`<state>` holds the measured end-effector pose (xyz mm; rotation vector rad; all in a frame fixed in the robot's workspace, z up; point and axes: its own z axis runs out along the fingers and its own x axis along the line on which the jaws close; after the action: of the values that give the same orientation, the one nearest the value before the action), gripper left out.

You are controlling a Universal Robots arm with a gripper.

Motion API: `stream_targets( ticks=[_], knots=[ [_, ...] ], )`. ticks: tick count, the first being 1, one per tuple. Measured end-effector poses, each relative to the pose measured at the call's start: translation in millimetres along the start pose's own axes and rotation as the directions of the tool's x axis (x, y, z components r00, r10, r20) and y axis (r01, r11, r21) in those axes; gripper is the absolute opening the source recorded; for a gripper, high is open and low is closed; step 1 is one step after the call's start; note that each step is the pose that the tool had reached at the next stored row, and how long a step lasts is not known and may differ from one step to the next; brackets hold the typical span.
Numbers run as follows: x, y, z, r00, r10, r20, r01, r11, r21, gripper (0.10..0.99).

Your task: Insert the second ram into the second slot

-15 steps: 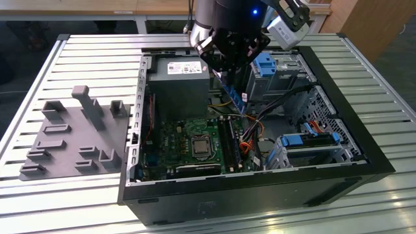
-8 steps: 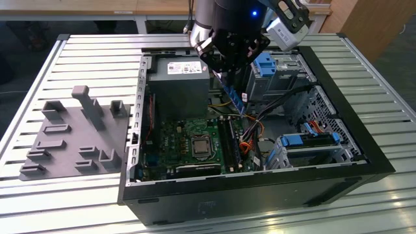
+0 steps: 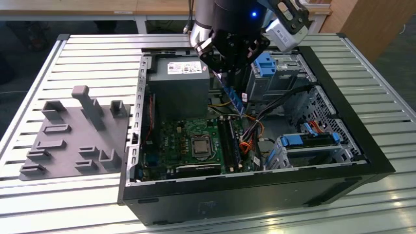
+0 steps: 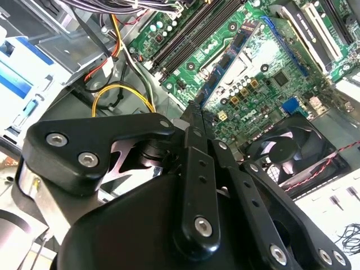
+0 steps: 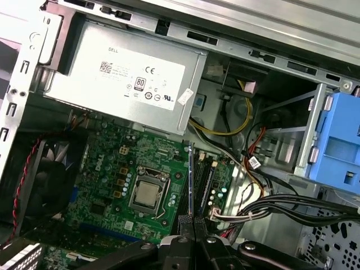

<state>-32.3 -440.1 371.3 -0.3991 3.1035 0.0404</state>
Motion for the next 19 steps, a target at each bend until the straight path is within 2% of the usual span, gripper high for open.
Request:
stream_targets(
  ticks=[4, 8, 13, 19],
  knots=[
    [0.0, 0.0, 0.5, 0.9992, 0.040, 0.0007, -0.040, 0.9992, 0.002, 0.114],
    [0.0, 0.0, 0.7, 0.9954, 0.096, 0.0016, -0.096, 0.9954, 0.005, 0.114],
    [0.2, -0.5, 4.0, 0.9916, 0.130, 0.0025, -0.130, 0.9915, 0.005, 0.114],
    [0.2, -0.6, 5.6, 0.9786, 0.206, 0.0045, -0.206, 0.9785, 0.006, 0.114]
  ],
)
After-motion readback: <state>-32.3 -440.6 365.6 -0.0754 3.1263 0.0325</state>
